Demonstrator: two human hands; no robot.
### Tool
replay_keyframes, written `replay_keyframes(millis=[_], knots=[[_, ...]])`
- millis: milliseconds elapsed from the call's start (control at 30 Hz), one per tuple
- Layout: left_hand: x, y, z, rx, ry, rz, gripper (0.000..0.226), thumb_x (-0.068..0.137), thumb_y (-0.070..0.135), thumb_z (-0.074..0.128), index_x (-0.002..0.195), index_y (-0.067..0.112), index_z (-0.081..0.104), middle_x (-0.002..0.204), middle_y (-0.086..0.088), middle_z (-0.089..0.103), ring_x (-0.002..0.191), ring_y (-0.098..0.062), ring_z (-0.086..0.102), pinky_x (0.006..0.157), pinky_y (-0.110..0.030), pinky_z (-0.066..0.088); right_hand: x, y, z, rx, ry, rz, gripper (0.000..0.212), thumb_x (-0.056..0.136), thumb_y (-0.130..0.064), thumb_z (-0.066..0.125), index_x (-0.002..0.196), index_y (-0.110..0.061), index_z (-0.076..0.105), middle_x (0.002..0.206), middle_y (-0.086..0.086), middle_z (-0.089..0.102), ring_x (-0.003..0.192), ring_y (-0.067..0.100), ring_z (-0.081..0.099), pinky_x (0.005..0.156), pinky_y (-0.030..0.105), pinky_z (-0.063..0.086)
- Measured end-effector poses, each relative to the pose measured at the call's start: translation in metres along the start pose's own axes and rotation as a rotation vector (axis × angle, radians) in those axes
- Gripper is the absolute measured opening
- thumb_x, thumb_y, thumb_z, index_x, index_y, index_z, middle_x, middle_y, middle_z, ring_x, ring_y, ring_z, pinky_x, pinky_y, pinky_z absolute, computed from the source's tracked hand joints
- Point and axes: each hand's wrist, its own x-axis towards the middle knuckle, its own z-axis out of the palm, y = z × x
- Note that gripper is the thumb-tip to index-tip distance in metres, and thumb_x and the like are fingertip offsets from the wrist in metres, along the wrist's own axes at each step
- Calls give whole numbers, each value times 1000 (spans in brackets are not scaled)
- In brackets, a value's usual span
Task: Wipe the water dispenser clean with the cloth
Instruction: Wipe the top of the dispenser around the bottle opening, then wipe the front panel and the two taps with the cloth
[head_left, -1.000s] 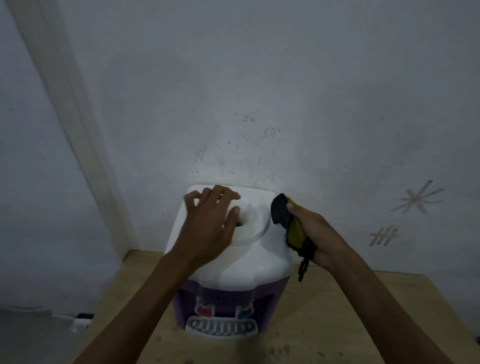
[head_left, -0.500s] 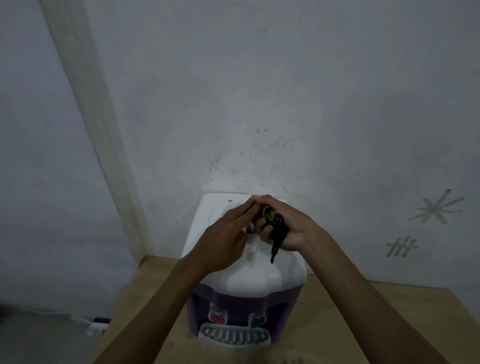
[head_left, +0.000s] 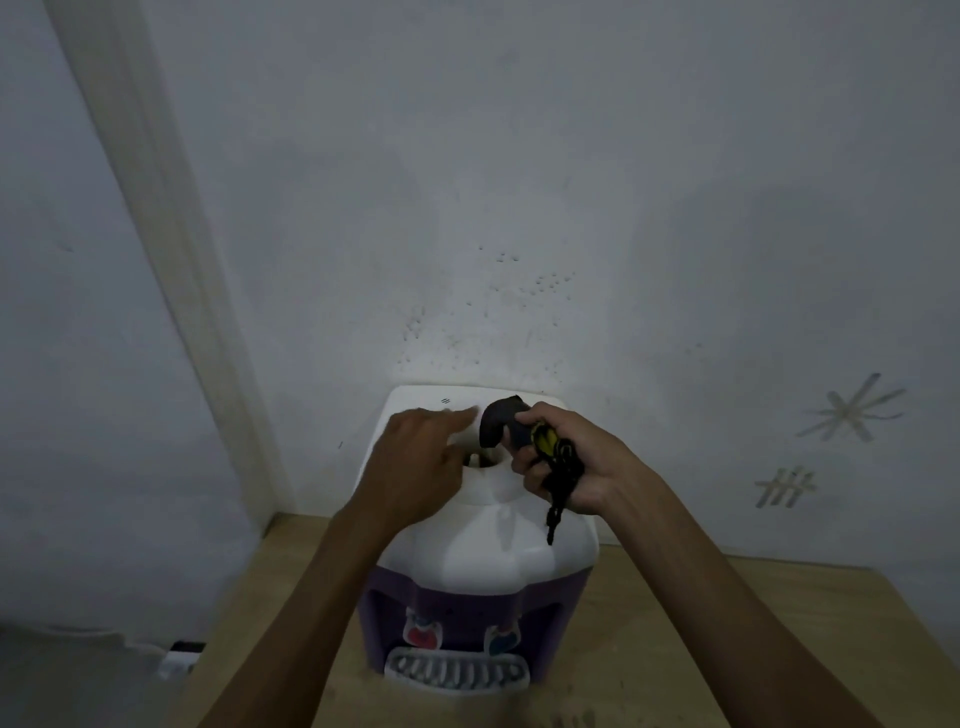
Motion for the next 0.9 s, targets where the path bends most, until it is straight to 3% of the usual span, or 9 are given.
replay_keyframes(millis=[100, 200, 267, 333, 400, 500, 633, 767, 900], knots=[[-5, 4, -6, -63, 58, -61, 57, 97, 16, 54, 152, 30, 49, 147, 3, 58, 134, -17, 49, 109, -29, 38, -2, -1, 1, -31, 40, -27, 12, 96, -14, 59, 89, -5, 62, 79, 7, 60, 54, 12, 46, 36, 20, 36], [-10, 18, -2, -89, 1, -3, 52, 102, 20, 53, 153, 29, 47, 144, 4, 60, 133, -16, 49, 105, -23, 33, 1, 3, 7, -114, 84, -55, 12, 97, -18, 61, 92, -7, 62, 77, 8, 60, 54, 14, 48, 36, 22, 37], [-13, 16, 9, -128, -42, -15, 50, 103, 19, 50, 152, 31, 47, 143, 6, 60, 134, -12, 47, 112, -21, 30, 1, 6, 10, -194, 126, -88, 13, 96, -22, 63, 96, -9, 64, 78, 9, 63, 56, 16, 49, 39, 24, 39], [-17, 12, 17, -155, -23, -8, 46, 103, 16, 48, 146, 30, 55, 155, 15, 44, 146, 3, 28, 123, -16, 12, -2, 10, 10, -263, 200, -157, 17, 98, -26, 63, 99, -10, 66, 76, 7, 68, 60, 17, 53, 46, 28, 42], [-20, 10, 22, -176, 5, -29, 36, 102, 16, 51, 133, 29, 64, 158, 21, 27, 144, 14, 6, 117, -7, 4, -2, 13, 6, -354, 301, -269, 19, 98, -30, 62, 105, -13, 67, 86, 8, 70, 74, 21, 62, 59, 32, 49], [-21, 9, 24, -202, -25, -84, 36, 104, 24, 50, 137, 37, 57, 166, 20, 22, 152, 2, 5, 115, -25, 16, 5, 27, 0, -471, 407, -479, 23, 99, -31, 57, 104, -10, 66, 93, 8, 63, 84, 21, 60, 72, 34, 49], [-20, 6, 26, -182, -77, -107, 43, 104, 24, 47, 145, 38, 50, 167, 19, 23, 156, -7, 5, 121, -32, 14, 14, 51, -5, -655, 469, -747, 17, 102, -28, 52, 95, -22, 66, 81, 0, 64, 70, 10, 57, 63, 23, 47], [-20, 9, 27, -160, -72, -117, 43, 104, 24, 47, 145, 35, 52, 168, 16, 23, 158, -13, 7, 123, -37, 15, 22, 62, -8, -736, 483, -942, 25, 100, -22, 53, 75, -22, 56, 59, -11, 50, 51, 2, 45, 49, 14, 38], [-21, 7, 32, -129, -59, -122, 43, 106, 29, 45, 149, 35, 47, 166, 13, 30, 158, -15, 10, 124, -40, 16, 28, 76, -7, -825, 567, -1114, 14, 101, -24, 56, 90, -22, 65, 69, -13, 57, 58, 3, 54, 52, 10, 40]])
